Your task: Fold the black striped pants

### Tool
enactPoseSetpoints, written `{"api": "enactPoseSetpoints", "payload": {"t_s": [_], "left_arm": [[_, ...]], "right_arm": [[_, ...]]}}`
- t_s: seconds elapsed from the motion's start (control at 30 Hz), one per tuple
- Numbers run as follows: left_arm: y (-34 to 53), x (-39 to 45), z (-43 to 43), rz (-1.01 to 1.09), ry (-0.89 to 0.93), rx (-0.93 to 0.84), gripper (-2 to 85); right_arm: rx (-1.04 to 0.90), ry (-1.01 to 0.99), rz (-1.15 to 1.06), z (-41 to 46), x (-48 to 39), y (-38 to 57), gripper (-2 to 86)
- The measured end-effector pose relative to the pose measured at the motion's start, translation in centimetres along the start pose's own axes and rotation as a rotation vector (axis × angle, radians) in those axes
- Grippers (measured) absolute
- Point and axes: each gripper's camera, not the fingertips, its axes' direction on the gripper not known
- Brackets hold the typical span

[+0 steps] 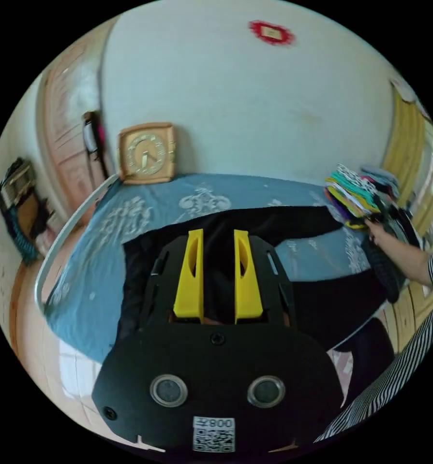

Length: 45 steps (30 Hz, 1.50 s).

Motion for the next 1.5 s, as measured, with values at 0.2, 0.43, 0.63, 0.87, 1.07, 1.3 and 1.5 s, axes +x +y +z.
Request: {"api": "enactPoseSetpoints", "payload": {"t_s": [0.2, 0.43, 0.63, 0.87, 1.07, 1.3, 1.5], "left_arm": [[-4.3, 7.0, 15.2, 0.243, 0.103, -0.377, 9.9], [-7.8, 9.3, 22.6, 0.247, 0.139, -0.512, 4.0], [-11.2, 9.5, 22.0, 0.191, 0.315, -0.421, 2.2], [-11.8, 10.6, 24.9, 0.256, 0.365, -0.52, 1.9], [-13.4, 10.9, 27.5, 0.257, 0.326, -0.545, 1.8], [-15.5, 8.9, 28.6, 0.202, 0.405, -0.512, 1.8], [-16.7, 8.3, 29.0, 0.312, 0.444, -0.538, 2.2]], "right_arm": [[-0.036, 0.023, -0.019, 1.3, -1.2, -2.9, 7.6], [-0.1, 0.146, -0.088, 1.7, -2.7, -6.3, 3.3], [-0.098, 0.276, -0.172, -1.8, -3.6, -8.0, 0.6], [-0.082, 0.182, -0.191, -4.3, -3.1, -8.7, 2.7], [-0.078, 0.108, -0.164, -3.3, -4.2, -11.5, 7.7], [-0.199, 0.186, -0.209, -3.6, -6.4, -14.7, 2.9], [-0.186, 0.229, -0.288, -8.1, -7.4, -15.9, 3.4]]}}
